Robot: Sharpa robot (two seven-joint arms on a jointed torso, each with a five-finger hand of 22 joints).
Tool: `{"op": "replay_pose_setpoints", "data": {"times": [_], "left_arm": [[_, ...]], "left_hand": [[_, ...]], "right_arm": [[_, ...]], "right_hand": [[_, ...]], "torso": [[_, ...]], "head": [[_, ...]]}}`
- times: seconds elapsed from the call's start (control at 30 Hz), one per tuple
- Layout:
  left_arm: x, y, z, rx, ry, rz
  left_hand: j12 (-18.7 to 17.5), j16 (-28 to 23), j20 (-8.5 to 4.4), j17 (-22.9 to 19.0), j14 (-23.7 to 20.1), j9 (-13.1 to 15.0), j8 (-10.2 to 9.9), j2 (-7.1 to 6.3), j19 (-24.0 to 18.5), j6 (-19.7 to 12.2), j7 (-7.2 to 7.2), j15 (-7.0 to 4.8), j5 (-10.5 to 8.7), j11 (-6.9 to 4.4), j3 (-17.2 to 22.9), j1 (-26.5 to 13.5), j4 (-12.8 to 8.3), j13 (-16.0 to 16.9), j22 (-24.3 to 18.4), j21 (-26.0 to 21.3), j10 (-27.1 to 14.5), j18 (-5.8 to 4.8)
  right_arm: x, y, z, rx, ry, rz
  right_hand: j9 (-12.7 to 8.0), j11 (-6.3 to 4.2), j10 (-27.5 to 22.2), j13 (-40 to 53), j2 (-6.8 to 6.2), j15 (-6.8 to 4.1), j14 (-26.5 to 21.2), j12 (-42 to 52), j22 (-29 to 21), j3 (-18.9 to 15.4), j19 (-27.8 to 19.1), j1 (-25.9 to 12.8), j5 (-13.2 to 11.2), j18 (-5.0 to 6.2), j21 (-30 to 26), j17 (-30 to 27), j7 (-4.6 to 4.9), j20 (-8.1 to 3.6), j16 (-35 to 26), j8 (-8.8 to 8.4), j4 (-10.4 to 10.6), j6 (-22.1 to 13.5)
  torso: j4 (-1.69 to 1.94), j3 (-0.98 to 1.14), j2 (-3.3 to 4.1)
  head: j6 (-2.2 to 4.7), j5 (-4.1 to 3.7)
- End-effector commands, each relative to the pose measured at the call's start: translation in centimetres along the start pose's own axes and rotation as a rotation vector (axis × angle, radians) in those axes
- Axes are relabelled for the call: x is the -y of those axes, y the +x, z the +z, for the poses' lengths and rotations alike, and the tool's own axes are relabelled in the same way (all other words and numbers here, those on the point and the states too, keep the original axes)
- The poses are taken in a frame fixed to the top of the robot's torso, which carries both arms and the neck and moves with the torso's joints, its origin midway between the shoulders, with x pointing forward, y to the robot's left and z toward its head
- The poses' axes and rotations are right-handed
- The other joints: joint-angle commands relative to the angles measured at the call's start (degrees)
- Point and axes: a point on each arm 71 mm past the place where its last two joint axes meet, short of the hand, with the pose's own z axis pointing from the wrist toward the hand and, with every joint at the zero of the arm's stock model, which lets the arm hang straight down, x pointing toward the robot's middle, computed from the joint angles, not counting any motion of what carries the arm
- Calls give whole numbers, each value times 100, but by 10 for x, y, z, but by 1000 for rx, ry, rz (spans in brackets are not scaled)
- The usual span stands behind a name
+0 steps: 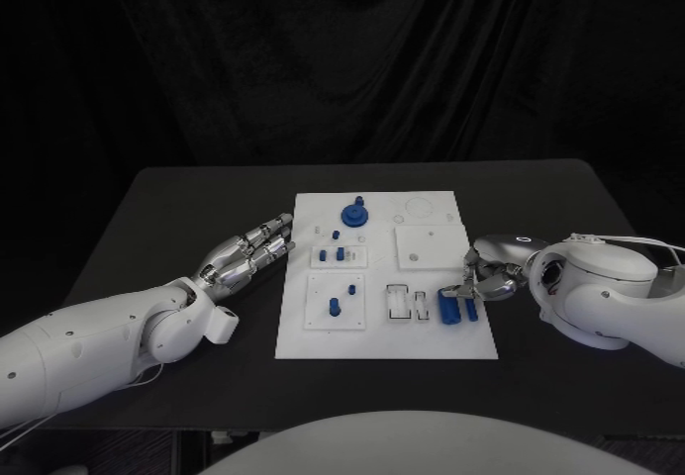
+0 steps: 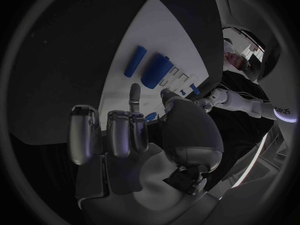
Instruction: Assemble the parts on the task board
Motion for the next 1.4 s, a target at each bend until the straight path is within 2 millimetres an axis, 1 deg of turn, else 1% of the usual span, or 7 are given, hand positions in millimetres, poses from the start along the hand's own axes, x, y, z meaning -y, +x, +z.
{"op": "replay_pose_setpoints", "data": {"times": [0.03,0.23,0.43,0.93,1.17,1.27,1.4], "left_arm": [[4,1,0,-1,66,-10],[4,0,0,-1,62,-10],[2,0,0,-3,55,-12],[-1,0,0,-5,41,-16],[-3,1,-1,-5,35,-20],[-4,1,-2,-4,34,-21],[-5,1,-3,-4,31,-23]], "left_hand": [[-19,-21,-26,-6,-2,3,14,-29,-1,38,14,-26,24,44,30,-18,-1,-2,-4,-6,6,56],[-20,-21,-24,-6,-2,2,13,-27,1,35,16,-23,26,46,34,-14,-5,-3,-3,-6,4,55],[-20,-21,-20,-6,-2,1,12,-24,1,33,21,-18,27,50,41,-10,-10,-3,-4,-5,3,53],[-22,-21,-6,-6,-2,2,12,-19,5,40,48,-1,32,68,61,3,-29,-5,-4,-3,-5,48],[-23,-21,3,-6,-2,4,14,-19,7,56,70,10,41,84,78,16,-49,-6,-6,-2,-7,46],[-23,-21,3,-6,-2,4,14,-19,7,56,70,10,41,84,78,16,-49,-6,-6,-2,-7,46],[-22,-21,7,-6,-2,5,15,-20,8,65,79,15,45,91,84,20,-57,-5,-6,-1,-6,45]], "right_arm": [[-1,2,-1,34,16,-49],[-3,8,0,33,7,-56],[-6,10,1,35,0,-56],[-10,17,9,7,-9,-71],[-7,23,17,-52,22,-103],[-7,27,18,-77,26,-98],[-9,30,21,-86,17,-82]], "right_hand": [[253,-63,592,1507,-14,-63,467,14,1277,-15,366,-13,-18,-44,37,820,-68,-60,25,201,0,-48],[407,-80,592,1507,7,-77,465,14,1273,1,359,9,-18,-42,34,807,-85,-72,20,314,-2,-94],[435,-82,592,1507,14,-79,462,14,1271,4,356,11,-20,-40,27,795,-87,-74,14,332,-2,-106],[516,-75,592,1507,64,-78,450,14,1259,15,339,-108,-31,-33,1,736,-72,-78,-13,310,-3,-247],[386,6,592,1507,150,-5,436,14,1243,109,316,-79,76,-24,-40,660,25,-24,-49,-26,-9,-400],[313,33,592,1507,210,32,432,14,1237,149,307,-111,330,-18,-58,637,53,16,-60,-182,-12,-363],[266,46,592,1507,241,45,433,14,1237,212,306,-14,611,-17,-55,635,65,38,-60,-305,-25,-293]], "torso": [[-9,3,4],[-3,1,-1],[-4,7,4],[-2,-4,-12],[0,3,-10],[7,-1,-13],[-12,3,-8]], "head": [[1,25],[1,38],[1,34],[1,27],[1,41],[1,42],[1,63]]}}
